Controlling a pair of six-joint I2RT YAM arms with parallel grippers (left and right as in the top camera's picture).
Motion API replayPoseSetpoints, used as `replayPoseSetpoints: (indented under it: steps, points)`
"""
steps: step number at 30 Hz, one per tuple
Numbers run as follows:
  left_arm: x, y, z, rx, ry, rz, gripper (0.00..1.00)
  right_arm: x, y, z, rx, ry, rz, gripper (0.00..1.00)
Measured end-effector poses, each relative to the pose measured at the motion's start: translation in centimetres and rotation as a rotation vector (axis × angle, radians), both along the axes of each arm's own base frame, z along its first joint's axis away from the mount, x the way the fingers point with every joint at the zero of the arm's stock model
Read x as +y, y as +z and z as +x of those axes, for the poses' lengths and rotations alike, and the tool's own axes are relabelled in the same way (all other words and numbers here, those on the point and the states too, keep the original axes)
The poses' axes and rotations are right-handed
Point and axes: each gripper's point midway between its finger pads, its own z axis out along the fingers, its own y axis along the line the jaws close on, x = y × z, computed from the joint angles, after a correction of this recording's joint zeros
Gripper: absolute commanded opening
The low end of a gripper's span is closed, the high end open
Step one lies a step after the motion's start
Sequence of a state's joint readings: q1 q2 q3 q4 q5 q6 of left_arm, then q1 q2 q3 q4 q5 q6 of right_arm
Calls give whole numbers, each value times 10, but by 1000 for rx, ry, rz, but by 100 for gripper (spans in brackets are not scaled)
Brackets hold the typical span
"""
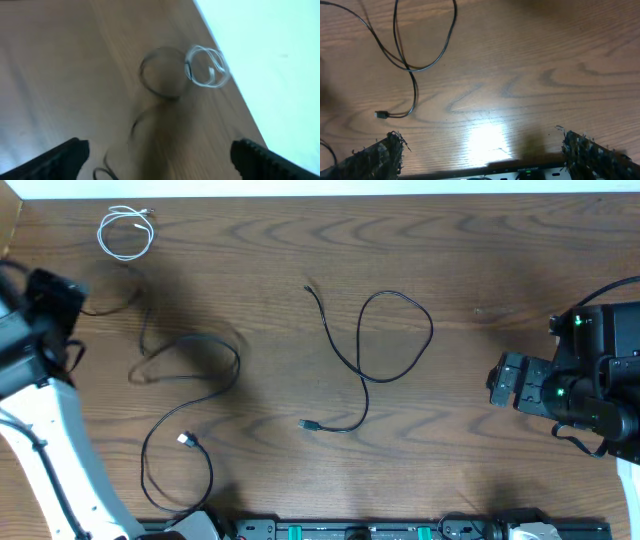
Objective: Untangle cables
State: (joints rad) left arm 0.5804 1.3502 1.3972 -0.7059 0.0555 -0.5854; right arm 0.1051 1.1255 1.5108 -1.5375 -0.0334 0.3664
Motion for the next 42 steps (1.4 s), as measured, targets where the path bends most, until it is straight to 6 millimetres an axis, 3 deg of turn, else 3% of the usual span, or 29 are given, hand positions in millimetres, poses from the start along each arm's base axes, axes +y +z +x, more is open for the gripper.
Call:
replayPoseSetpoints:
  steps: [2, 5, 12, 18, 22, 27, 31, 33, 35, 39, 40, 42]
  points:
    - [3, -6, -9, 23, 23, -24, 98, 0, 0, 0, 0, 0, 0, 99]
    - [-10, -17, -15, 60, -2, -91, 98, 0, 0, 0, 0, 0, 0, 99]
    - [-82, -60, -15, 191, -190, -321, 98, 0, 0, 0, 0, 0, 0, 99]
    - [-153, -118, 5, 374, -395, -423, 98, 0, 0, 0, 0, 0, 0, 99]
    - [-189, -151, 23, 449, -504, -437, 98, 0, 0, 0, 1, 0, 0, 99]
    - [-217, -182, 54, 453, -593, -417, 98, 0, 0, 0, 0, 0, 0, 99]
    - [-224, -200, 67, 457, -612, -404, 97, 0, 0, 0, 0, 0, 0, 99]
    - [-221, -206, 68, 471, -599, -395, 88, 0, 0, 0, 0, 0, 0, 99]
    - [-216, -209, 68, 481, -582, -375, 60, 0, 0, 0, 0, 0, 0, 99]
    - [-208, -210, 70, 486, -553, -335, 19, 0, 0, 0, 0, 0, 0, 99]
    - [-205, -210, 70, 487, -546, -322, 11, 0, 0, 0, 0, 0, 0, 99]
    - [-201, -209, 74, 479, -538, -294, 7, 0, 0, 0, 0, 0, 0, 99]
